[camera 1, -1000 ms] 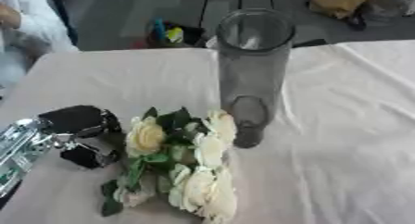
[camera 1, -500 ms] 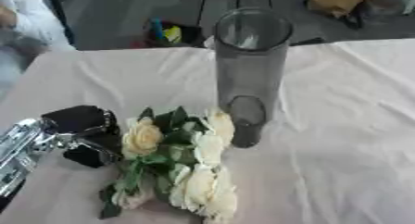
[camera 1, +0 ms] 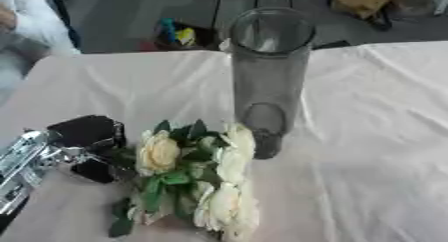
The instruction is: Arrange flowers into the vase.
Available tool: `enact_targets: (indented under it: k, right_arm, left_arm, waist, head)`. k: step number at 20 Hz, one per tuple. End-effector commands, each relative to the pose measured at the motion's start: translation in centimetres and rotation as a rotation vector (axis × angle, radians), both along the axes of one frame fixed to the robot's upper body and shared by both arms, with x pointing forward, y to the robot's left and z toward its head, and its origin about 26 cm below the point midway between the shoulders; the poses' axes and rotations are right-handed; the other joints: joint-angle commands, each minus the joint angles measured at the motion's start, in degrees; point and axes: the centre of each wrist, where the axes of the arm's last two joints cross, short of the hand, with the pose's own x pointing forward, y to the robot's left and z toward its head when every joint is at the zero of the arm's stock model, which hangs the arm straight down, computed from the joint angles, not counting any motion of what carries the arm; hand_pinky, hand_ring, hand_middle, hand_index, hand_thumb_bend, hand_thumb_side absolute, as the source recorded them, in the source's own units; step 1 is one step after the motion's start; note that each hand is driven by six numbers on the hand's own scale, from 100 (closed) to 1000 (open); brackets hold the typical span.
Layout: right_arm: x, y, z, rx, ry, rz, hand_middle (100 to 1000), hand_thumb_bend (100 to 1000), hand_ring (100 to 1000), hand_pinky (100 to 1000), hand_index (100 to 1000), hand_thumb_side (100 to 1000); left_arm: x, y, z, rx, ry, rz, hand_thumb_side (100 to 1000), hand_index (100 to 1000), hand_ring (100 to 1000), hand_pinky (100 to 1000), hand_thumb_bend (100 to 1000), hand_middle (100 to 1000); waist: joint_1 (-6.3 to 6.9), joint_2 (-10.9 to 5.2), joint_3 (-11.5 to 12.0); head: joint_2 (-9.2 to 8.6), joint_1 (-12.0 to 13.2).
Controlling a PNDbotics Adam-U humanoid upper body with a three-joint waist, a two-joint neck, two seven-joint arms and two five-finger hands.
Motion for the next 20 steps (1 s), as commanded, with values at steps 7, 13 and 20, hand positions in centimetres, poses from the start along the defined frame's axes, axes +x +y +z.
enact_targets:
  k: [7, 13, 20]
  right_arm:
    - [-0.3, -0.2, 0.6, -0.013, -0.023, -0.01, 435, 100, 481, 636, 674, 987]
    - [-0.3, -0.2, 0.5, -0.012, -0.021, -0.01, 435, 100, 481, 636, 674, 987]
    - [-0.4, -0.4, 0.5, -0.007, -0.02, -0.014, 436, 100, 481, 635, 675, 986]
  left_arm:
    - [-0.3, 0.2, 1.3, -0.047, -0.152, -0.086, 523, 106, 100, 100, 356, 100]
    - [-0.6, 0.3, 1.4, -0.059, -0.214, -0.119, 473, 101, 100, 100, 382, 100]
    - [-1.5, 0.4, 2.6, -0.103, -0.219, -0.135, 475, 100, 100, 100, 342, 100]
  waist:
    - [0.75, -0.29, -0.03]
    - [0.73, -0.36, 0.01]
    - [0.61, -0.8, 0.38]
  head:
    - [-0.61, -0.11]
    - [-0.52, -0.2]
    - [-0.29, -0.52]
